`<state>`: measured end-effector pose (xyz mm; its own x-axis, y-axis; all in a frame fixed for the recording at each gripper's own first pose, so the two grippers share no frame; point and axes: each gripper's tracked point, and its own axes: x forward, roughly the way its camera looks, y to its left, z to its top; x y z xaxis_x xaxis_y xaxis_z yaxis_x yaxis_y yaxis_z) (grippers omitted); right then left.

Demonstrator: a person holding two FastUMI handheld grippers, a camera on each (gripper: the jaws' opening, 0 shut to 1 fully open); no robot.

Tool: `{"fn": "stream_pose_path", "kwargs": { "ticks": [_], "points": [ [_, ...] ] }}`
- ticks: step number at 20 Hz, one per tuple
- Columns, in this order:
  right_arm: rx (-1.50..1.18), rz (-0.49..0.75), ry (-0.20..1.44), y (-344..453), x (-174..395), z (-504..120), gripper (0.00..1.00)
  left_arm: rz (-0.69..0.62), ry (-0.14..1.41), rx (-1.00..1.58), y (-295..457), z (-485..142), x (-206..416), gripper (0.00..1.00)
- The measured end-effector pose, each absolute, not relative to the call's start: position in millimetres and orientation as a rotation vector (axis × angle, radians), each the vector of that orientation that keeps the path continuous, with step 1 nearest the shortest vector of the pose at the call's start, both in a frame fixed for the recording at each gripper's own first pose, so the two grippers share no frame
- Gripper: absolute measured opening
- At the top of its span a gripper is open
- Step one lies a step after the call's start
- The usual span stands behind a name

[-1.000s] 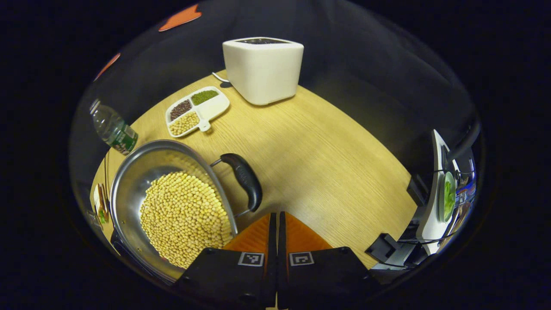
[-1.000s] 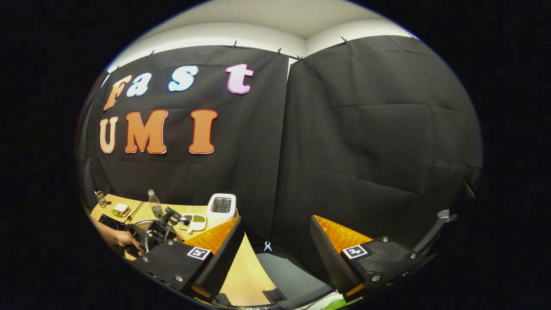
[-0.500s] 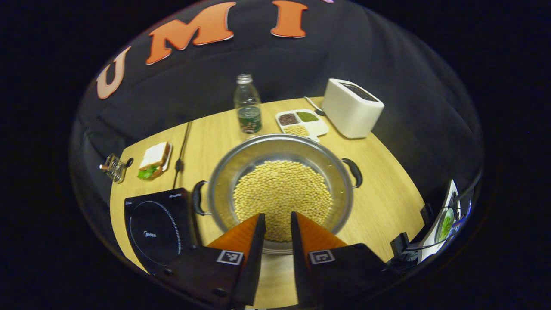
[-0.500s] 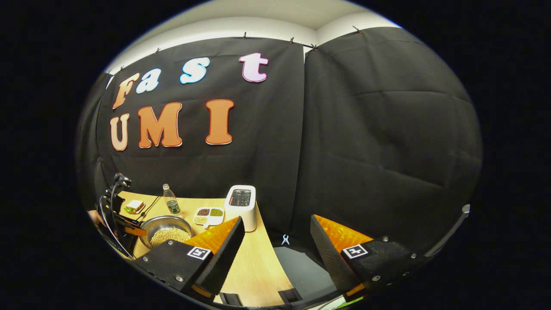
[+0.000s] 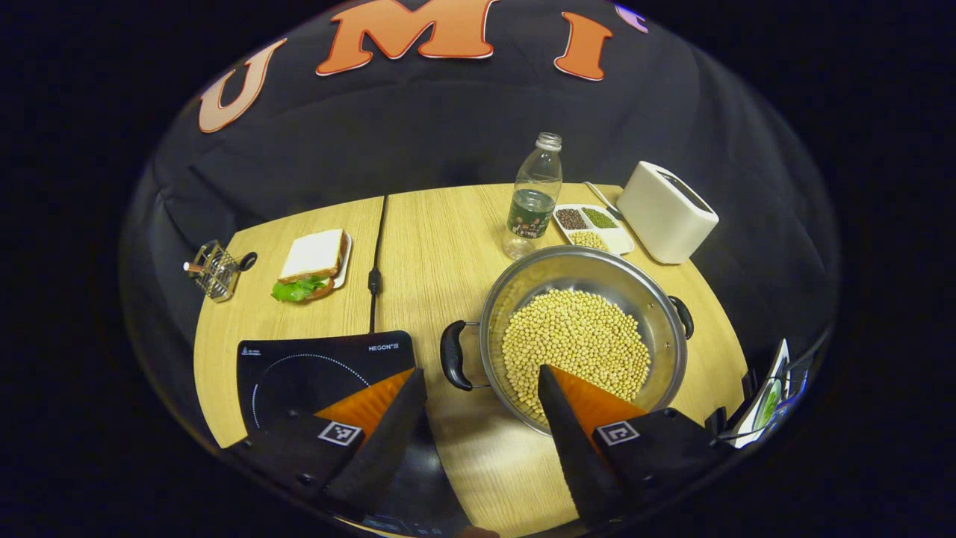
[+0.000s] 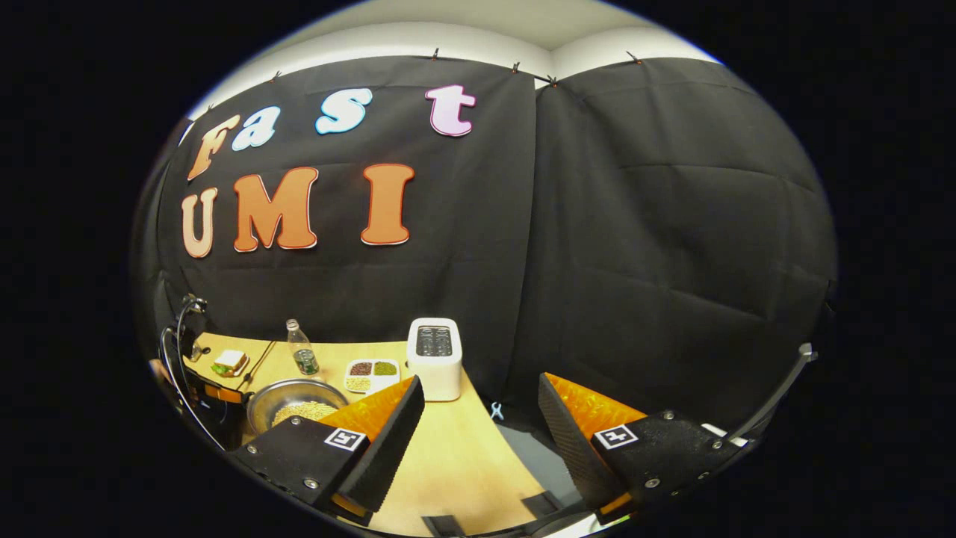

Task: First push the handle of the pot to place it horizontally, then grasp the pot with both hands and set it on the induction cooktop.

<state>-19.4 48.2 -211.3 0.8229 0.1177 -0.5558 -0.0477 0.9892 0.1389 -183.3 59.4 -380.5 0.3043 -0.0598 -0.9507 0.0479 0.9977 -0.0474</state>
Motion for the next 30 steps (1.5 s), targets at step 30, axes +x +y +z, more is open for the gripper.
{"fn": "stream_pose_path", "kwargs": {
  "ticks": [30],
  "points": [
    [0.109, 0.26, 1.227, 300, -57, -501, 0.96, -0.172, 1.365, 0.122, 60, -499, -153, 0.97]
  ]
}}
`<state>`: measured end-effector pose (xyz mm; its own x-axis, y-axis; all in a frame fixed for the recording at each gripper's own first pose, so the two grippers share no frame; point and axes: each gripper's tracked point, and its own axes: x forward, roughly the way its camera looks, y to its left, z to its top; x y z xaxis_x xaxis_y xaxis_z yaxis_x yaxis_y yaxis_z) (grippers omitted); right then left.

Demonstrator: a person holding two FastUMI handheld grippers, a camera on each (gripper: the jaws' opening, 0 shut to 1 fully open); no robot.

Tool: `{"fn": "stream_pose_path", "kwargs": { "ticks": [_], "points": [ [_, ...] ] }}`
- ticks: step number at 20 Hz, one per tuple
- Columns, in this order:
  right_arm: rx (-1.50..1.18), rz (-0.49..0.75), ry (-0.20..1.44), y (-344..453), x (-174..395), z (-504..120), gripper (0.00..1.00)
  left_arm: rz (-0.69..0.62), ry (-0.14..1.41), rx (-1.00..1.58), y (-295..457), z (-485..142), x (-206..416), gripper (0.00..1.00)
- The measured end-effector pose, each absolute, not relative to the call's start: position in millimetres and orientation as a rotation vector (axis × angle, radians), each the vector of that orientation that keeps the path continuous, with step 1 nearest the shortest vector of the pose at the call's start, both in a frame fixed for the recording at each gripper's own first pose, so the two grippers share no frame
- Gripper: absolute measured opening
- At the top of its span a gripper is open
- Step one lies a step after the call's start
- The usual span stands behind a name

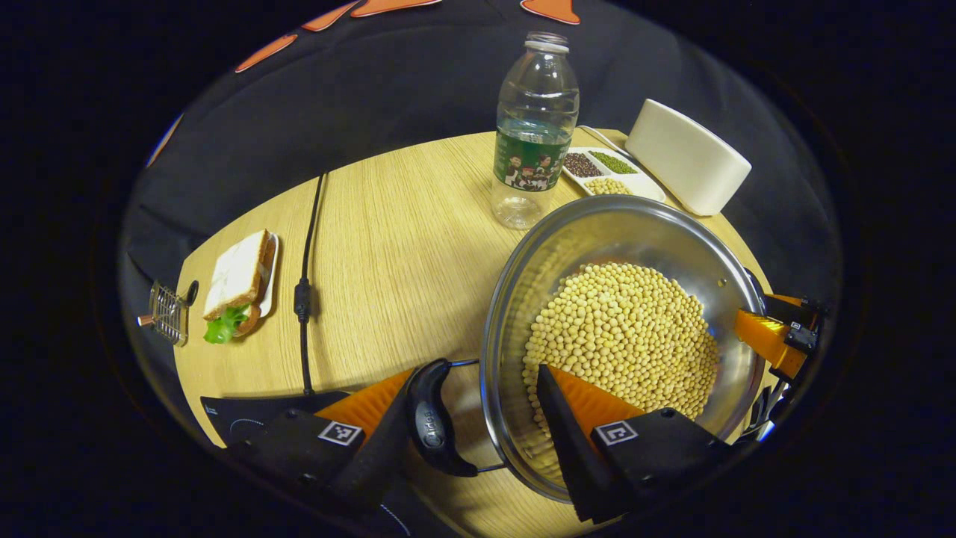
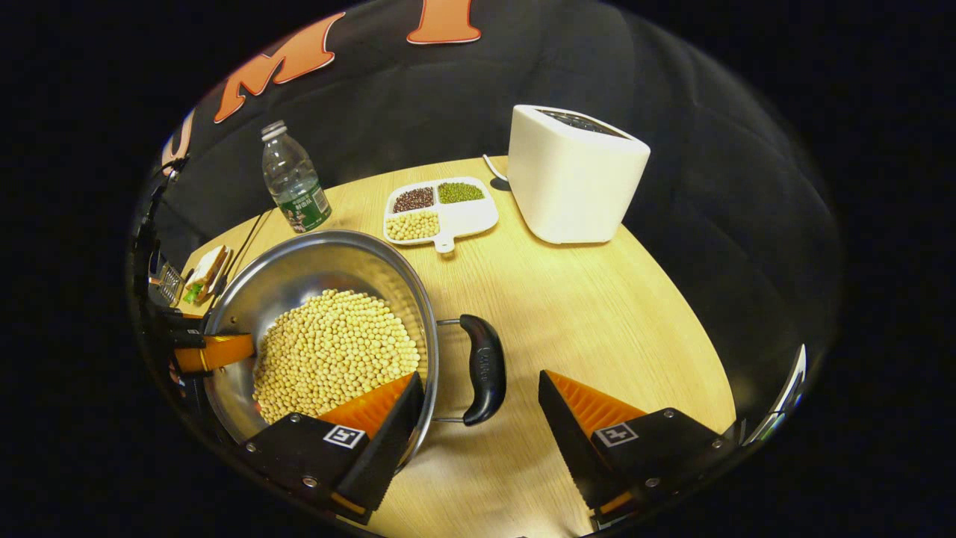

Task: First push the handle of the pot to place it horizontally, then grasp the pot with both hands and set it on the induction cooktop.

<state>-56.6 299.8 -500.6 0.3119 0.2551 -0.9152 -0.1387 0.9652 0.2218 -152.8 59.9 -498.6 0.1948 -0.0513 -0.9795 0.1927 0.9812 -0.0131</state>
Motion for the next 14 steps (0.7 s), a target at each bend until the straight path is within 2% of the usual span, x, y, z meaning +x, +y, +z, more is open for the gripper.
{"fn": "stream_pose_path", "kwargs": {
  "ticks": [4, 7, 10, 14],
  "points": [
    [0.117, 0.274, 1.254, 307, -57, -511, 0.94, -0.152, 1.387, 0.094, 65, -507, -160, 0.83],
    [0.128, 0.29, 1.278, 315, -59, -518, 0.91, -0.159, 1.374, 0.082, 65, -509, -157, 0.82],
    [0.137, 0.301, 1.304, 323, -63, -522, 0.81, -0.163, 1.37, 0.082, 65, -511, -156, 0.82],
    [0.164, 0.289, 1.316, 327, -64, -524, 0.74, -0.156, 1.361, 0.079, 66, -510, -155, 0.82]
  ]
}}
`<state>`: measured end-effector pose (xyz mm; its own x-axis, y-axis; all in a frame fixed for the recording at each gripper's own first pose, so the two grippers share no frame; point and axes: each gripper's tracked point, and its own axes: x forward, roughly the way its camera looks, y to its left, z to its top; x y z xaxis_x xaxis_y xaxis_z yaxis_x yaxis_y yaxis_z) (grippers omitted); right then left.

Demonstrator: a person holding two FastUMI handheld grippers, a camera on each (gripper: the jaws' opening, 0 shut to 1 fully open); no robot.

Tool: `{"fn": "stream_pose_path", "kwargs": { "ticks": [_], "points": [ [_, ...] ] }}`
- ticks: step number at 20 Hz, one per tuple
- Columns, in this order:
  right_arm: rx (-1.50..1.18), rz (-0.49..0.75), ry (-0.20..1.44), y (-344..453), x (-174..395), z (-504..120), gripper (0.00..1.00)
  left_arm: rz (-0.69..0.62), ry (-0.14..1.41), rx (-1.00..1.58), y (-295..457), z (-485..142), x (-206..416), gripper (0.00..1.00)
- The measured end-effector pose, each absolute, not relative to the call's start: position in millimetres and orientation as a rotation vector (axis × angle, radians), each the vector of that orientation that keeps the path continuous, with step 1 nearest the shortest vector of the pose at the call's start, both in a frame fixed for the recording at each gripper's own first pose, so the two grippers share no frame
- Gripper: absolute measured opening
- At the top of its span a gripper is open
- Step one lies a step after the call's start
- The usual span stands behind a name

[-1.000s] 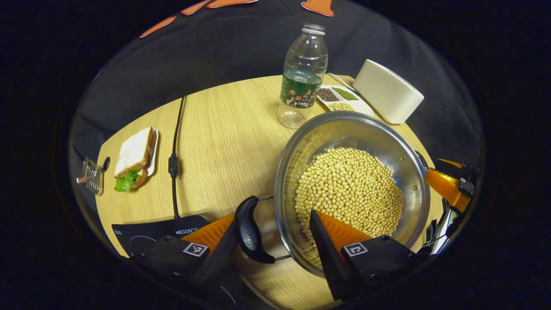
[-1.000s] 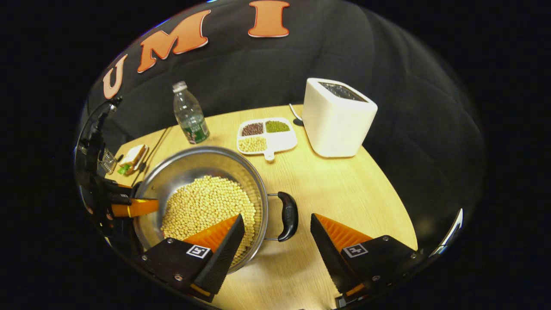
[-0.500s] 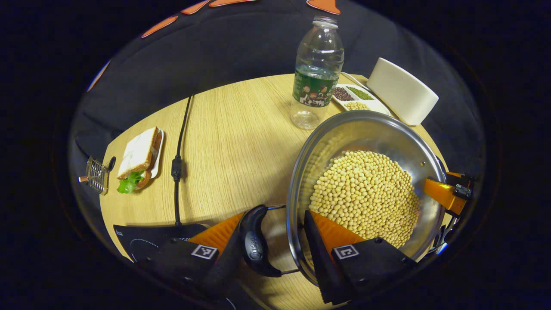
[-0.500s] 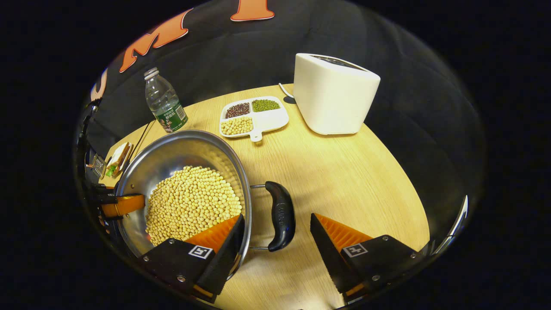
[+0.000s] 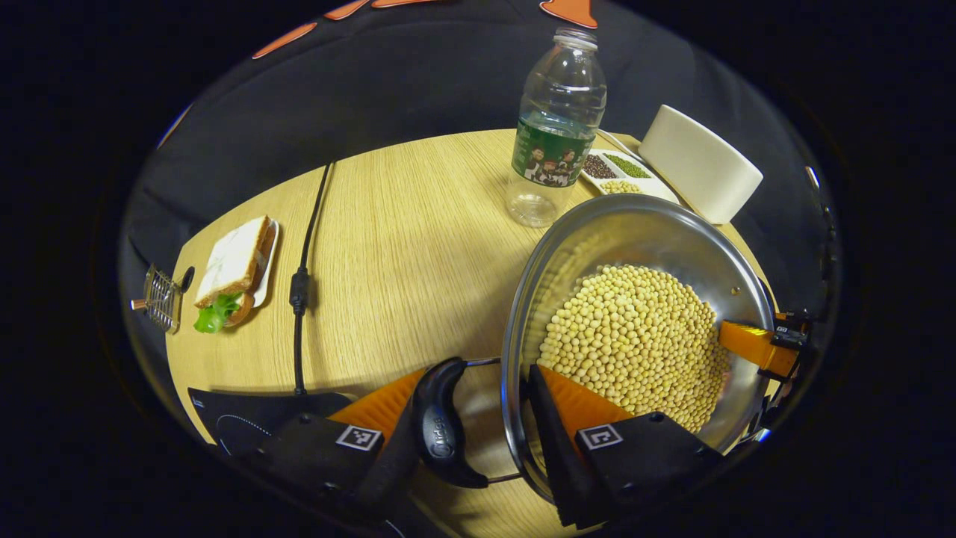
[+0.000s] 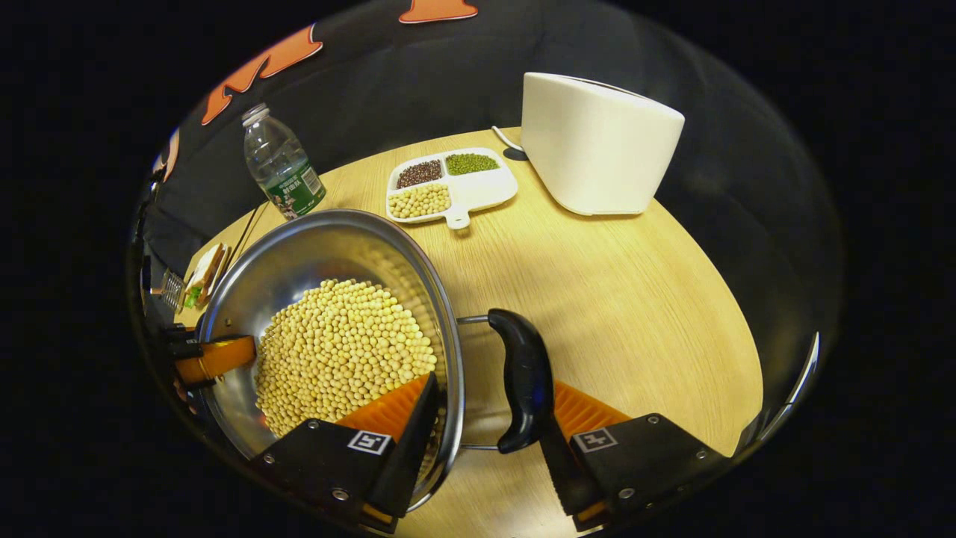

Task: First push the handle of the pot to place it horizontally, then grasp the pot with both hands and set it on the induction cooktop.

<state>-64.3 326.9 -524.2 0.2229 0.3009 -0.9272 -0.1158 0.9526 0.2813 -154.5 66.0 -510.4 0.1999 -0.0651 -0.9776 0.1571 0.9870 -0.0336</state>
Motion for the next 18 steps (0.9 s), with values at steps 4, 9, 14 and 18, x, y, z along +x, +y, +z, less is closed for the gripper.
{"fn": "stream_pose_path", "kwargs": {
  "ticks": [4, 9, 14, 18],
  "points": [
    [0.236, 0.257, 1.345, 327, -63, -525, 0.67, -0.147, 1.343, 0.058, 66, -510, -153, 0.78],
    [0.233, 0.275, 1.316, 327, -61, -525, 0.63, -0.146, 1.337, 0.046, 68, -507, -152, 0.74],
    [0.125, 0.249, 1.19, 313, -44, -520, 0.82, -0.14, 1.339, 0.035, 66, -507, -153, 0.73],
    [0.166, 0.251, 1.165, 310, -36, -515, 0.88, -0.143, 1.284, 0.107, 72, -500, -142, 0.78]
  ]
}}
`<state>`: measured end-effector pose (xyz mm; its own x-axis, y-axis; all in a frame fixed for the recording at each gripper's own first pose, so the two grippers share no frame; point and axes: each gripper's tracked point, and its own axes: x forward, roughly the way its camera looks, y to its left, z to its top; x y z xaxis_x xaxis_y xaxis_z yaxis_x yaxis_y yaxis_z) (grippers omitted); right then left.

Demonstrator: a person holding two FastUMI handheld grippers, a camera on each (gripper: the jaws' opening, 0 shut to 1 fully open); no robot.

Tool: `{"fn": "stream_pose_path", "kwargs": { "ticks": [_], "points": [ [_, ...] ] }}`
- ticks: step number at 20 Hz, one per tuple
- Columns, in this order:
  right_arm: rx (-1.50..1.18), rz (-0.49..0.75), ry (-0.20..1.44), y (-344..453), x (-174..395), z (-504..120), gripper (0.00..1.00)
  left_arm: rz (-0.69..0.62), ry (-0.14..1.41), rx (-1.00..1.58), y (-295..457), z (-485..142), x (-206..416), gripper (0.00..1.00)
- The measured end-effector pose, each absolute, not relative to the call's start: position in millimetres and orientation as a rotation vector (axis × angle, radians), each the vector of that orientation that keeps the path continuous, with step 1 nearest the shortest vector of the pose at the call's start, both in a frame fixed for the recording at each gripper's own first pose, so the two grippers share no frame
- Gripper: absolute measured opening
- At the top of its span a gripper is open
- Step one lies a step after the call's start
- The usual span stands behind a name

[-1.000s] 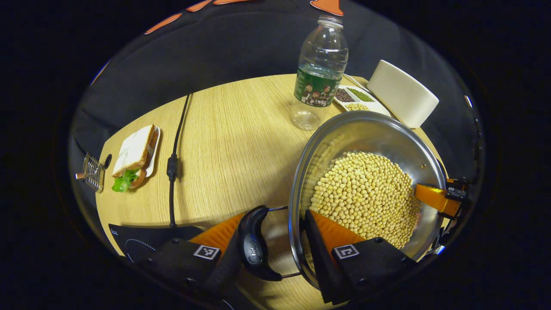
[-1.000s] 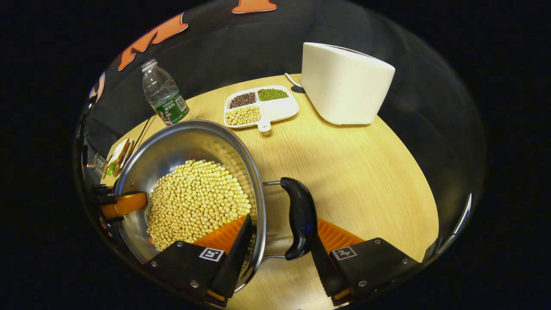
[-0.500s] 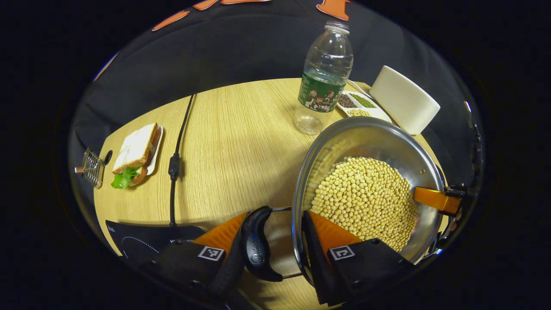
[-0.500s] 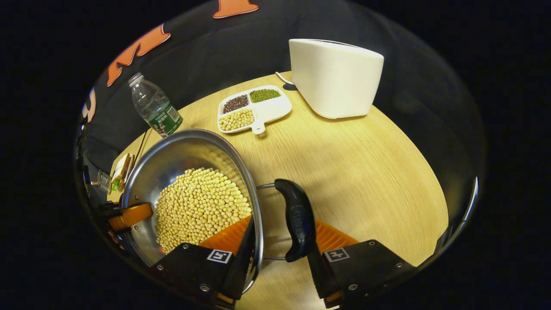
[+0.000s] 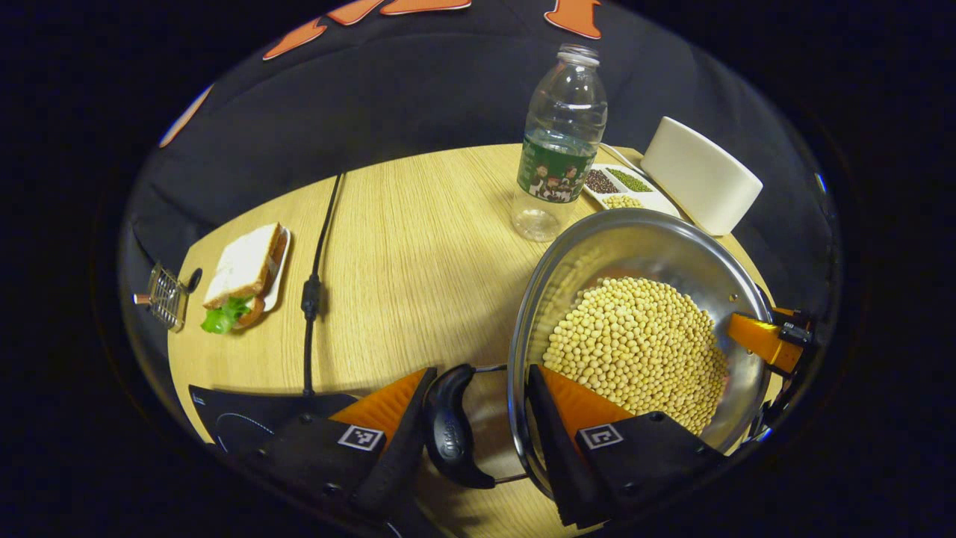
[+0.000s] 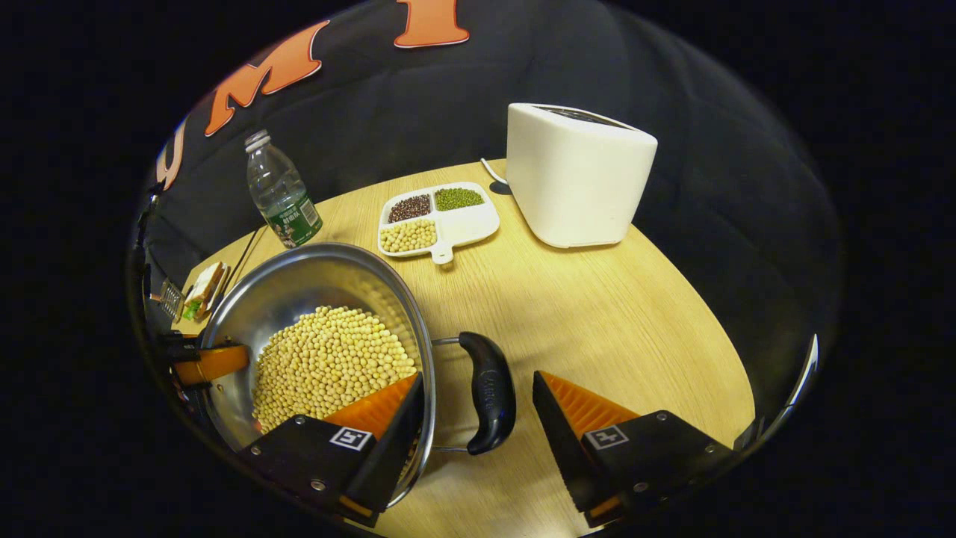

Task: First push the handle of the pot to place it horizontally, then grasp the pot with both hands and set it on the induction cooktop.

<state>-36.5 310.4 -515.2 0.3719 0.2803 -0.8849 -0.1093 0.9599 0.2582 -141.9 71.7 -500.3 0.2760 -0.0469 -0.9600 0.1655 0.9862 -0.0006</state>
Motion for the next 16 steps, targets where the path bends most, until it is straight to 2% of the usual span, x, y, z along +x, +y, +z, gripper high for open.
{"fn": "stream_pose_path", "kwargs": {
  "ticks": [5, 6, 10, 13, 16],
  "points": [
    [0.132, 0.281, 1.208, 322, -41, -519, 0.82, -0.167, 1.316, 0.118, 67, -507, -146, 0.84],
    [0.12, 0.281, 1.218, 320, -42, -518, 0.69, -0.171, 1.325, 0.126, 66, -507, -148, 0.84],
    [0.166, 0.297, 1.293, 322, -49, -524, 0.69, -0.175, 1.318, 0.124, 67, -509, -143, 0.81],
    [0.165, 0.282, 1.303, 322, -49, -523, 0.69, -0.166, 1.322, 0.117, 67, -506, -143, 0.75],
    [0.193, 0.275, 1.333, 325, -55, -526, 0.63, -0.139, 1.342, 0.073, 66, -501, -154, 0.72]
  ]
}}
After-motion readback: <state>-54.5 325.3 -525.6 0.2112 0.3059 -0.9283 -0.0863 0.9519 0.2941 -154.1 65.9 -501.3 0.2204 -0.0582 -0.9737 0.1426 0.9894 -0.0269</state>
